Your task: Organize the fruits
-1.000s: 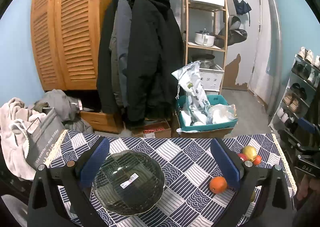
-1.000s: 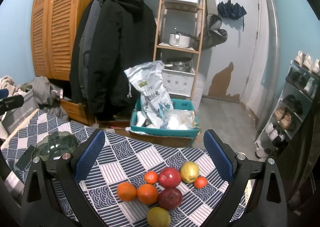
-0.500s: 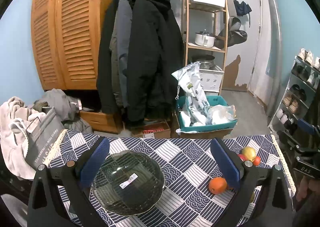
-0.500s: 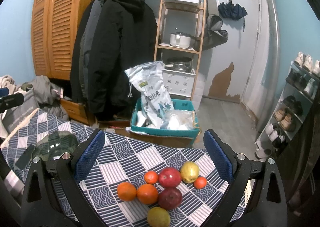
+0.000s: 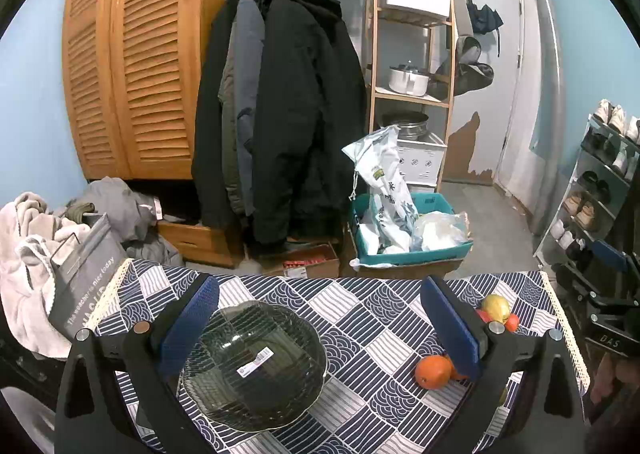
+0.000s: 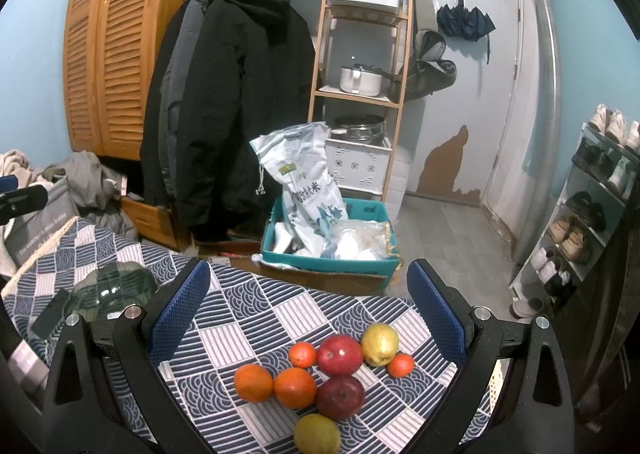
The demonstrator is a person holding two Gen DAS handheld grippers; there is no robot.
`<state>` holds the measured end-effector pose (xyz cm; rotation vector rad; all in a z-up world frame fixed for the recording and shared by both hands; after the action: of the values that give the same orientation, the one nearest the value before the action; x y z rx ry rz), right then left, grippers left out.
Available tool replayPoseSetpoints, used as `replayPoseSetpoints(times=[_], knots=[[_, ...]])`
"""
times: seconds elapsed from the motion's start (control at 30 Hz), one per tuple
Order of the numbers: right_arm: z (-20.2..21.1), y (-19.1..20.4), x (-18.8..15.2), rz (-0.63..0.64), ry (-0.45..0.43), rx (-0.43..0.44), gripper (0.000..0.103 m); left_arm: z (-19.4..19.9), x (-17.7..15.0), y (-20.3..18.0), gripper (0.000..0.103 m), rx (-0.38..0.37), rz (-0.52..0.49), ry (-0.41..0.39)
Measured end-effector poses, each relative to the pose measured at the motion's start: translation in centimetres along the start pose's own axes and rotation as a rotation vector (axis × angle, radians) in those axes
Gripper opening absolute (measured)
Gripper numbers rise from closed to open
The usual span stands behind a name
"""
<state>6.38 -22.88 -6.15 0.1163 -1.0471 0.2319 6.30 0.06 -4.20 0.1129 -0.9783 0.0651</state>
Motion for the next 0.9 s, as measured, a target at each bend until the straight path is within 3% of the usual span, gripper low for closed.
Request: replayPoseSetpoints(times=[0.9], knots=[[0.0,-0.2,0.1,-0.001,0.005,-0.002,0.097,0.2,0.3,-1.5,0.102,-0.013,-0.002,-0.004]])
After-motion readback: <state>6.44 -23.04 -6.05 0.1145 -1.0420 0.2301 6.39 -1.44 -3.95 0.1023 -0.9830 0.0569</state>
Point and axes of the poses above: each gripper's, at about its wrist camera, not at the fingertips, and z roughly against the way its jaws point, y to its left, x to its top, the point moved 8 cm from there along -z, roughly the way its jaws point, and after that the axes turned 8 degrees about x, right-handed, at the moved point
